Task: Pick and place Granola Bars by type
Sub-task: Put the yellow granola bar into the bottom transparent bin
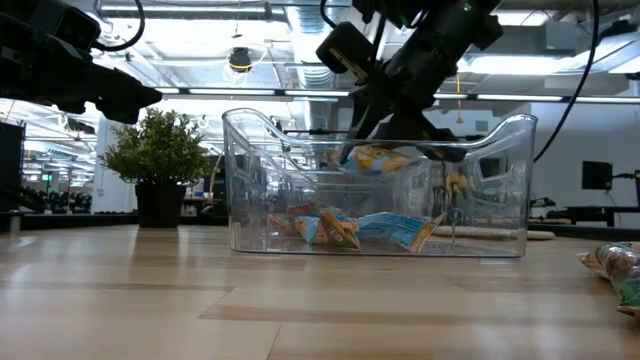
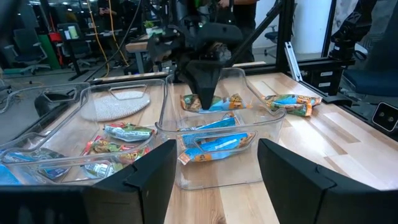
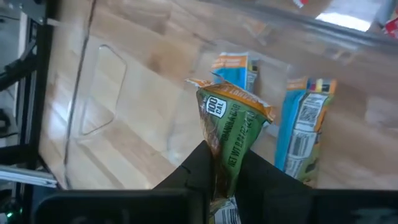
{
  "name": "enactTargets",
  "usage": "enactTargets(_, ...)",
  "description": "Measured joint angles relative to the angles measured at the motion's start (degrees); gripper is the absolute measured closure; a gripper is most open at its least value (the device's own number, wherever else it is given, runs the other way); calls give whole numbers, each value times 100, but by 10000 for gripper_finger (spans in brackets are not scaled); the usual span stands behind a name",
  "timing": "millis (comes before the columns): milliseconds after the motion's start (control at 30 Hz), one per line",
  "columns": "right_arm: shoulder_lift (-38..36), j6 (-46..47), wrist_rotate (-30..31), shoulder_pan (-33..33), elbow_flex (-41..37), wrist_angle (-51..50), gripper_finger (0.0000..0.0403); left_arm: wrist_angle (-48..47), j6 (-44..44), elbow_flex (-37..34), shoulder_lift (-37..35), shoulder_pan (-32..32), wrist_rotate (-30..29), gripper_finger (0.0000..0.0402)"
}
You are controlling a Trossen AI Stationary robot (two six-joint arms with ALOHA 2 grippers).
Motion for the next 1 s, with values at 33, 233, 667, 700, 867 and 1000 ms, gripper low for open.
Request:
enactTargets(33,0,-7,-2,-10,0,-15,365,0,0,-1,0,1,0,182)
enactTargets(233,0,-9,-11,-79,0,-18,344,0,0,-2,0,-1,0,182)
enactTargets(667,-2,85,-149,-76,0,-149,315,0,2,-2,0,1,0,182)
enactTargets(700,-2,83,-150,-76,0,-152,315,0,2,-2,0,2,0,182)
enactTargets(867,-4,54,-169,-76,0,-137,315,0,1,-1,0,1,0,182)
enactTargets(1000,-189,40,-154,-25,0,-80,315,0,0,-2,0,-1,-2,182)
